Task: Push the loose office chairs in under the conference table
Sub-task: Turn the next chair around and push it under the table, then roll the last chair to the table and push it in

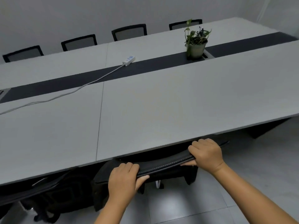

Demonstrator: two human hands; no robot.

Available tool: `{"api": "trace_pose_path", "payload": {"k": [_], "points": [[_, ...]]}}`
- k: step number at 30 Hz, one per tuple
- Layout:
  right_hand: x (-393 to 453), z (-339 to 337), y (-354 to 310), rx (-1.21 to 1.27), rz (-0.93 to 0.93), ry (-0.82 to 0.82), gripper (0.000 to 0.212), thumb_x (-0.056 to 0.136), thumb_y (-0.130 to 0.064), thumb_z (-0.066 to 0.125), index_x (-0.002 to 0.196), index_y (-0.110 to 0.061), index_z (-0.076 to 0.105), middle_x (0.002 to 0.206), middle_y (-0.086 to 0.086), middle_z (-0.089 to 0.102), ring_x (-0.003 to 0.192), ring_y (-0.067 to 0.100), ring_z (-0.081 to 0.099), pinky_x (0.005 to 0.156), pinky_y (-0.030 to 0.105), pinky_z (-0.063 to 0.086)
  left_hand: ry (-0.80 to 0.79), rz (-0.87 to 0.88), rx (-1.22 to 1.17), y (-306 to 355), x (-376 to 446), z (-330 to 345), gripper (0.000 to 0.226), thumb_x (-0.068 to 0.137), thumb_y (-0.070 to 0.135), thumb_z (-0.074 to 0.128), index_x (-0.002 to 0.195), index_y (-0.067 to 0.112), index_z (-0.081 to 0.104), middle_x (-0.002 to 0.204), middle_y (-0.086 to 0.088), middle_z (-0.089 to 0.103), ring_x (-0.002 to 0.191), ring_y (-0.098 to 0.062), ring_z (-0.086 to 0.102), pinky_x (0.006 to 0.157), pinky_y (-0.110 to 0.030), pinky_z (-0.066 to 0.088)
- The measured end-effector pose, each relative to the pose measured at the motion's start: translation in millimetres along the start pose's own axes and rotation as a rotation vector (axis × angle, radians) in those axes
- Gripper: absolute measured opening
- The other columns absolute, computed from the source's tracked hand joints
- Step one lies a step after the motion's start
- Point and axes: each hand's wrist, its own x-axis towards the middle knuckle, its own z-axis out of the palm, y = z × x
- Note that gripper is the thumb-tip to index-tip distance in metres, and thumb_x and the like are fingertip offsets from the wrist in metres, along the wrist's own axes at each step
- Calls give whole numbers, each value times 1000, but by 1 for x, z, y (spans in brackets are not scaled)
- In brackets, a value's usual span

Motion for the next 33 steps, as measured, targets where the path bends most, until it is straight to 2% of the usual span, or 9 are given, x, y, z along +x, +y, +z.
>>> {"api": "trace_pose_path", "payload": {"k": [4,7,10,16,21,25,28,30,33], "points": [[-4,-13,-8,28,154,-158,67,76,-73,36,55,-13,55,51,1,52,47,19,49,56,25,21,-108,-26,-245,2,2,-16,45,86,49,30,73,23,65,64,14,62,56,-10,57,51,-15,24],[-21,-25,-34,67,424,-216,69,81,-67,32,88,-7,64,88,11,69,89,24,54,86,34,34,-12,-228,-781,12,4,-26,33,75,44,38,85,28,65,80,32,60,87,8,51,67,-8,38],[-52,-48,-77,220,713,-209,54,81,-56,43,117,-15,47,124,11,54,118,18,36,100,39,35,-49,-174,-1047,45,-4,-26,24,73,44,43,93,46,56,107,45,49,100,16,46,85,1,34],[-168,-143,-158,475,1386,-314,104,50,-94,12,128,-31,36,130,-27,21,122,-9,24,92,-6,10,-736,-34,-1269,151,-64,4,27,74,36,58,93,55,58,109,18,61,102,17,46,81,5,30],[-274,-245,-229,365,1893,-147,56,39,-99,23,92,-81,31,111,-28,45,104,-24,38,86,1,35,-1037,-5,-1260,221,-133,23,40,76,21,63,76,60,60,83,34,65,85,18,55,73,5,36],[-335,-325,-289,173,2225,218,56,31,-96,40,84,-79,37,100,-17,59,94,-19,49,74,0,40,-1228,145,-1157,291,-183,13,42,81,2,59,68,42,67,80,18,70,82,17,56,72,-1,40],[-367,-385,-314,68,2280,478,48,59,-41,79,74,-74,47,94,-7,62,86,-13,56,67,-2,41,-1327,344,-1127,365,-218,-1,36,81,-4,57,79,31,61,94,6,65,85,10,59,75,-9,37],[-400,-420,-324,-39,2292,553,67,74,-12,70,72,-75,46,94,-9,59,85,1,60,70,5,44,-1383,456,-1128,419,-240,-15,33,83,-2,55,84,31,58,100,10,60,95,0,56,77,-10,37],[-435,-471,-320,-187,2257,698,34,57,-66,67,80,-75,45,99,-13,57,90,-5,58,76,7,44,-1423,585,-1152,495,-268,-42,33,86,0,52,89,33,54,104,15,56,99,5,50,83,-15,37]]}}
